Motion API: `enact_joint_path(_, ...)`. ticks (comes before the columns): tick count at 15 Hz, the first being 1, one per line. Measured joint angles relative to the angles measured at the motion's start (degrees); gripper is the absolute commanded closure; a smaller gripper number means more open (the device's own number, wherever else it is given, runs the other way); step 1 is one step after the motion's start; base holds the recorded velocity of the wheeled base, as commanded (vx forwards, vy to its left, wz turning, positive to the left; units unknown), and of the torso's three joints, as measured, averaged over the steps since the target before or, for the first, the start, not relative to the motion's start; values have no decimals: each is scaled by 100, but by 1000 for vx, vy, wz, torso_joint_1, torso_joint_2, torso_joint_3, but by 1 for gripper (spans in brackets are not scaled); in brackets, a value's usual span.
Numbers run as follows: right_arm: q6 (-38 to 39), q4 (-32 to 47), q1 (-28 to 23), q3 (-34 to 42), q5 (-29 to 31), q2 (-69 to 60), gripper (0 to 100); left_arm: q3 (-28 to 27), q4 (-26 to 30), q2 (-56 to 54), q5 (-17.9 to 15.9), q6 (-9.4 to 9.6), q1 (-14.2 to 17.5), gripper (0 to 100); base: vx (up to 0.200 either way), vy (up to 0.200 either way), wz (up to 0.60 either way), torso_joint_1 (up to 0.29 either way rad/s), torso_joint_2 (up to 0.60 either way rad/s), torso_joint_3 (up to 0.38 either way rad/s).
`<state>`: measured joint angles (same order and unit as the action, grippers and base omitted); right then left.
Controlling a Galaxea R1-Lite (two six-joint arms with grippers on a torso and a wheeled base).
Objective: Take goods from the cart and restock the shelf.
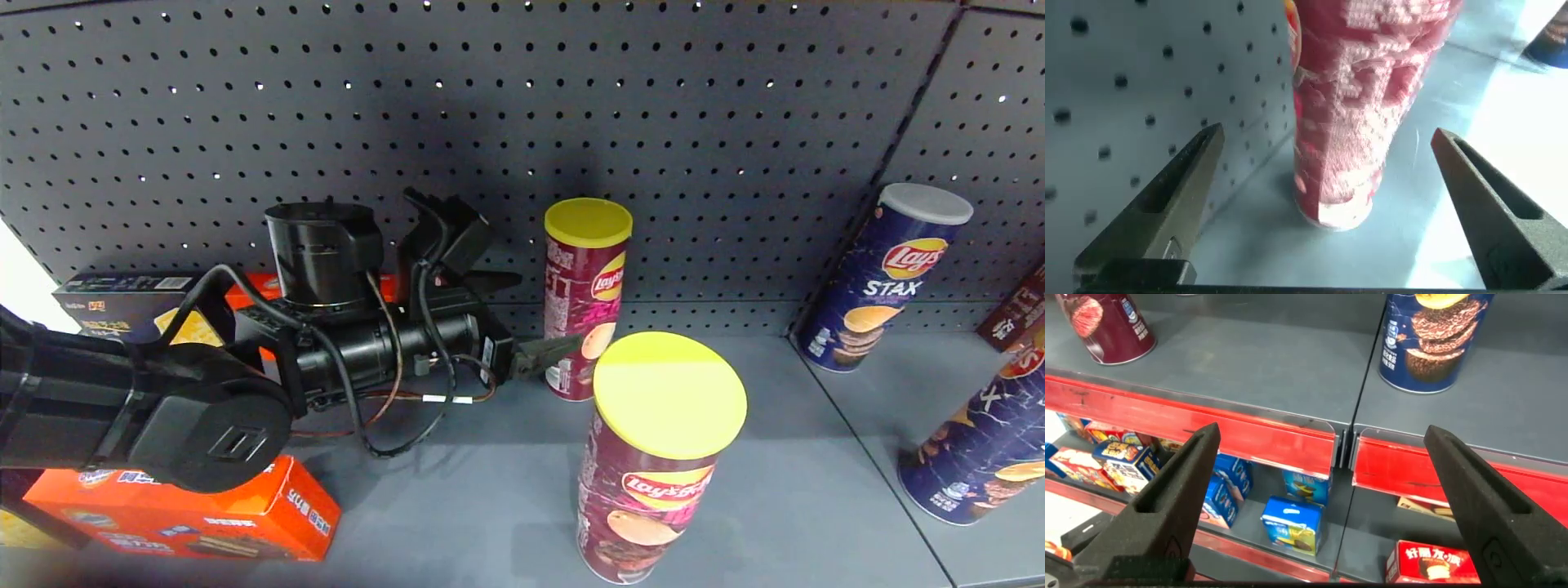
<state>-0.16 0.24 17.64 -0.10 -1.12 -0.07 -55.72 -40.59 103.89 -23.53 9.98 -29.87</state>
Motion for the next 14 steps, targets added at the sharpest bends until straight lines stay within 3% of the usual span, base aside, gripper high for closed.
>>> enact_joint_path(10,0,-2,-1,0,1,0,0,-139,-7,33,979,17,-76,0,0,0,0,0,0,0)
enact_joint_path(13,0,0,-1,0,0,0,0,-102,12,55,1113,386,-50,0,0,0,0,0,0,0)
enact_joint_path(14,0,-4,2,0,0,0,0,-100,12,60,1165,411,-41,0,0,0,0,0,0,0)
